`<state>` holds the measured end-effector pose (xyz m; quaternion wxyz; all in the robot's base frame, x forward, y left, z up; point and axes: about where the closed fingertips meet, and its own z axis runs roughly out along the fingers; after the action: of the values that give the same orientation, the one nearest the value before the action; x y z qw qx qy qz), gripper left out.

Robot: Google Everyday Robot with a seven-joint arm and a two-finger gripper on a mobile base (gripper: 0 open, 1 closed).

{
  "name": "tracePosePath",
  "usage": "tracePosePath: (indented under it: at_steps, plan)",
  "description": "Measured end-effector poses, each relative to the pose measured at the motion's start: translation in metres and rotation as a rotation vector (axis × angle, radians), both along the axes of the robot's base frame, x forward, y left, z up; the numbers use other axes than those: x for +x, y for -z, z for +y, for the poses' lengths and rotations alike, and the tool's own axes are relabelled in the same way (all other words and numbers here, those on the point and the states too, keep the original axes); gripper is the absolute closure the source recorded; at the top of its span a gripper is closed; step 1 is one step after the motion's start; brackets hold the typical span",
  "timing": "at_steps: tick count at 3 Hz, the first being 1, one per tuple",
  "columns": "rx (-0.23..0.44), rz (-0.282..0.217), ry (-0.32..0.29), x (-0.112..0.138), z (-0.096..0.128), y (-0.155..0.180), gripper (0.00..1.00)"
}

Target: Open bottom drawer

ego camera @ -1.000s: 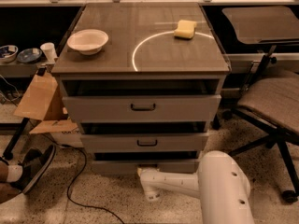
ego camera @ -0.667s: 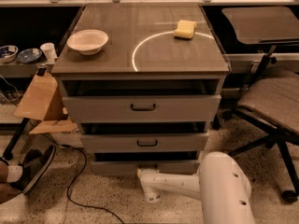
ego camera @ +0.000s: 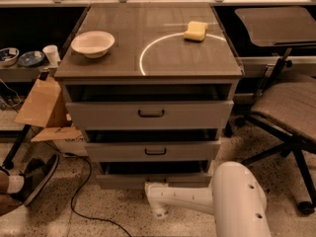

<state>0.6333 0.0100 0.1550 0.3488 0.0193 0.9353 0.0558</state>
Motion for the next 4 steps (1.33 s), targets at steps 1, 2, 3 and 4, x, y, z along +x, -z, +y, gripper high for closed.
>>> tracePosePath:
  at_steps: [1, 2, 3, 4]
  plan:
    - [0.0, 0.0, 0.0, 0.0, 0.0, -0.001, 1.0]
    - [-0.007, 0.024, 0.03, -0.013, -0.012, 0.009, 1.0]
    - [-0.007, 0.024, 0.031, -0.013, -0.012, 0.005, 1.0]
    - [-0.011, 0.041, 0.057, -0.017, -0.027, 0.01, 1.0]
